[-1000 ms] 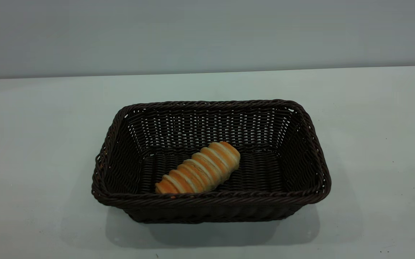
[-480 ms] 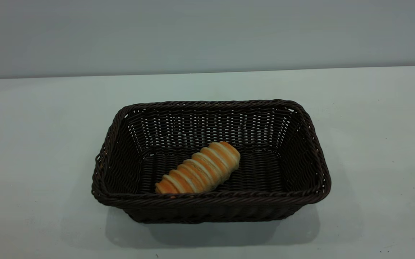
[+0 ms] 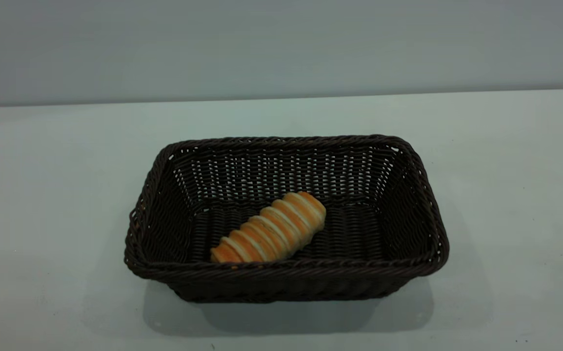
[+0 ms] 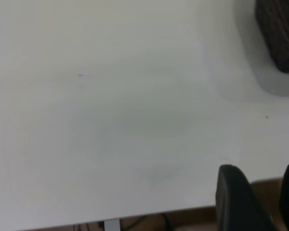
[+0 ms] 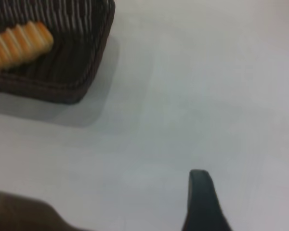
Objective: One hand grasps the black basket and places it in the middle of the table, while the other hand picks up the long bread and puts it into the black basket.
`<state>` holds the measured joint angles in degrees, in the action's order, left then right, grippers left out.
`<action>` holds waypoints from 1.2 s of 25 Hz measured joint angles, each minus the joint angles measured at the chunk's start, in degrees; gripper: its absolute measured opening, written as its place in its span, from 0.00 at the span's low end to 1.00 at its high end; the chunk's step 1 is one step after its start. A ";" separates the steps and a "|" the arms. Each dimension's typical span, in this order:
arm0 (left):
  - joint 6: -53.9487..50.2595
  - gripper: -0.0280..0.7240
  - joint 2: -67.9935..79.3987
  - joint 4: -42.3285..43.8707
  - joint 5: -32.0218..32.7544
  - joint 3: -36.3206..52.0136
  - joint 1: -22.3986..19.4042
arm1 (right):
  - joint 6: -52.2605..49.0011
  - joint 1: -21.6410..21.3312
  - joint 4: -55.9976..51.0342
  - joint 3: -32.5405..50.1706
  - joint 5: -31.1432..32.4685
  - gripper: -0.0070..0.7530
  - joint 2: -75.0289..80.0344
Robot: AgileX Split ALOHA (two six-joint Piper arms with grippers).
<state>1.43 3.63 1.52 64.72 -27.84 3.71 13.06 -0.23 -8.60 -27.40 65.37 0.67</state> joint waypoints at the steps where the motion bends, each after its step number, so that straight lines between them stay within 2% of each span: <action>1: 0.00 0.39 -0.63 0.00 0.00 0.00 -0.97 | 0.00 0.00 -0.06 0.00 0.04 0.67 -0.95; 4: 0.00 0.39 -2.29 0.00 0.00 0.00 -2.37 | 0.00 -0.02 -0.06 0.00 0.17 0.67 -1.65; 30: -0.66 0.39 -4.91 -0.44 0.06 0.00 -2.37 | 0.00 -0.09 -0.12 0.00 0.17 0.67 -1.71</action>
<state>0.77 -1.28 1.08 64.78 -27.84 1.34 13.06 -0.33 -8.71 -27.40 65.54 -1.04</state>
